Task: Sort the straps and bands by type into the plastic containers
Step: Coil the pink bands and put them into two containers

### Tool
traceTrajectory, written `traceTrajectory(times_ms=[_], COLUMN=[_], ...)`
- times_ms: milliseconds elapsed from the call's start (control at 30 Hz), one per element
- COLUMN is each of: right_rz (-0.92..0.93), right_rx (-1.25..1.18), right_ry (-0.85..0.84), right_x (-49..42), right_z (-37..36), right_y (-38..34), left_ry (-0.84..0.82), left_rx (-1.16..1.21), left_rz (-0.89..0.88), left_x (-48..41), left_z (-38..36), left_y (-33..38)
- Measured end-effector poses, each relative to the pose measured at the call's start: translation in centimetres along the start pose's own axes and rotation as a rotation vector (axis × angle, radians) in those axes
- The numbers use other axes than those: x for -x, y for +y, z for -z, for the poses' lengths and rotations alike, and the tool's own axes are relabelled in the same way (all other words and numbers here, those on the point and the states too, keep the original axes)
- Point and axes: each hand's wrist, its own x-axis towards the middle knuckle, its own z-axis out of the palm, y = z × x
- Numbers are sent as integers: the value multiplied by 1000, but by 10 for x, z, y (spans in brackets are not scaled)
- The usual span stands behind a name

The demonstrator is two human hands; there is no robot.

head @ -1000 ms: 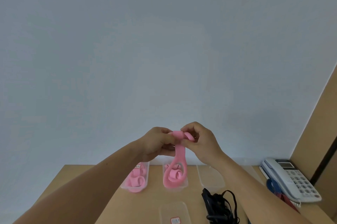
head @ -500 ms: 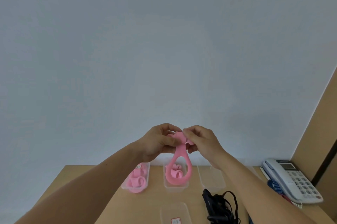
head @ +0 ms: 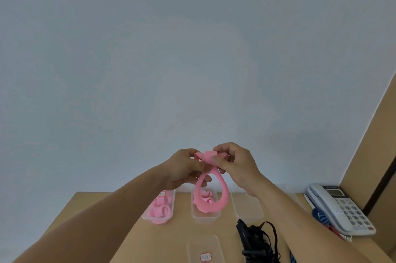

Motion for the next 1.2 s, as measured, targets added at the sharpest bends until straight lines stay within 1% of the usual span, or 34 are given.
traceTrajectory(times_ms=[100,167,233,367,467,567,700,800,900,1067,1200], right_rz=[48,43,33,25,-36,-145,-194,-179,-138,-56,6], right_rx=[78,77,68,30,-38,-125,-83,-76,-85,-12,97], right_ry=[-7,-13,-32,-71,-94,-136,-118,-95,-41,-10,-24], right_x=[1,2,3,4,3,4,4,4,3,4,5], right_z=[-1,0,1,2,6,7,7,7,5,3,2], right_y=[1,3,4,9,9,3,1,2,1,0,3], left_ry=[-53,-73,-51,-8,5,20,32,41,59,84,-19], left_rx=[44,63,98,90,93,80,-47,-150,-211,-216,-111], left_rz=[8,14,16,-7,-49,-96,-140,-142,-85,-16,25], left_x=[1,2,1,0,-1,-3,-5,-6,-8,-5,2], left_z=[-2,-2,-2,-2,0,1,1,1,1,-2,-4], left_y=[4,5,4,2,2,4,0,-5,-5,-3,5])
